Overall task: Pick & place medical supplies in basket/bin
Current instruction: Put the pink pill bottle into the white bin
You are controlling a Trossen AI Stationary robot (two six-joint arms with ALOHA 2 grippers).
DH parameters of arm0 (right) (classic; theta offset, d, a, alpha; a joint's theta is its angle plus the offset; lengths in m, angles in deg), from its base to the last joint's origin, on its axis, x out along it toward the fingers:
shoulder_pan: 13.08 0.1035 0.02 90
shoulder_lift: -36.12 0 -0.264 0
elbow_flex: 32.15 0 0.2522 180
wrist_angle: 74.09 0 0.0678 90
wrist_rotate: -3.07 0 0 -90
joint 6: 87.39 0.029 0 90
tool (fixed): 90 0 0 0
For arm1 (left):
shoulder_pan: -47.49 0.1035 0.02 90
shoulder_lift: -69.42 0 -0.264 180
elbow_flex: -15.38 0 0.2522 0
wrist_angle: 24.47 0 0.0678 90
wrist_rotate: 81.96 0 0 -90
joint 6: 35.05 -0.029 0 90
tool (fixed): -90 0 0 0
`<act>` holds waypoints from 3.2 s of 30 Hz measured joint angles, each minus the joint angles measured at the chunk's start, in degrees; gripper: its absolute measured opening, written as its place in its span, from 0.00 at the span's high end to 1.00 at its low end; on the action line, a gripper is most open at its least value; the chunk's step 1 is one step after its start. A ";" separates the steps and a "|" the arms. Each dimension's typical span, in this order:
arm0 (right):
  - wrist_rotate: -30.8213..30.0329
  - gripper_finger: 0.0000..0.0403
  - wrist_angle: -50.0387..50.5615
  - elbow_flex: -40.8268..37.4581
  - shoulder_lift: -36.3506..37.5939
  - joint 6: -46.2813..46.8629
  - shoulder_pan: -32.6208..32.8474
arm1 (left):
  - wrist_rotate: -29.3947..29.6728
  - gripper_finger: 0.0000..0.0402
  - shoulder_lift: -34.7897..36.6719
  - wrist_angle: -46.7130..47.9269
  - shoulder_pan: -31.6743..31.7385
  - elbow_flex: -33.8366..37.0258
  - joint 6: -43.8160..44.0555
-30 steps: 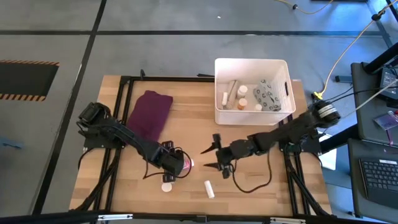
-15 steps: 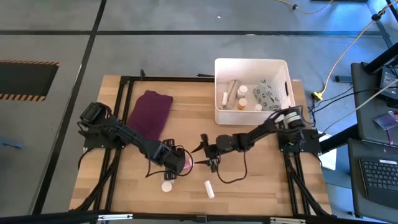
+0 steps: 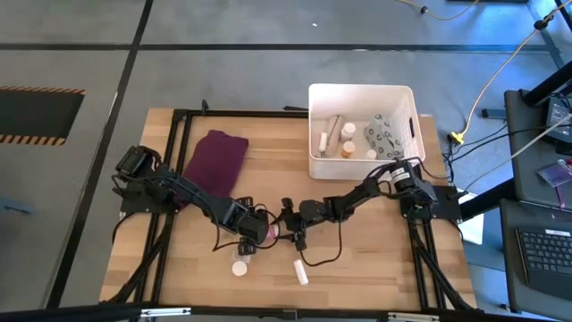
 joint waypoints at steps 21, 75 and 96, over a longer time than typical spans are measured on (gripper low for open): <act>-0.66 0.59 -0.03 -0.55 0.02 1.93 0.00 | 0.12 0.38 0.02 0.02 -0.06 0.00 -0.01; -5.20 0.57 139.35 45.33 37.64 28.04 -43.69 | 15.18 0.38 10.95 6.14 2.24 -2.10 -9.48; -7.51 0.57 139.47 45.33 27.97 3.47 -46.18 | 12.47 0.38 10.93 6.12 2.19 -2.10 -9.43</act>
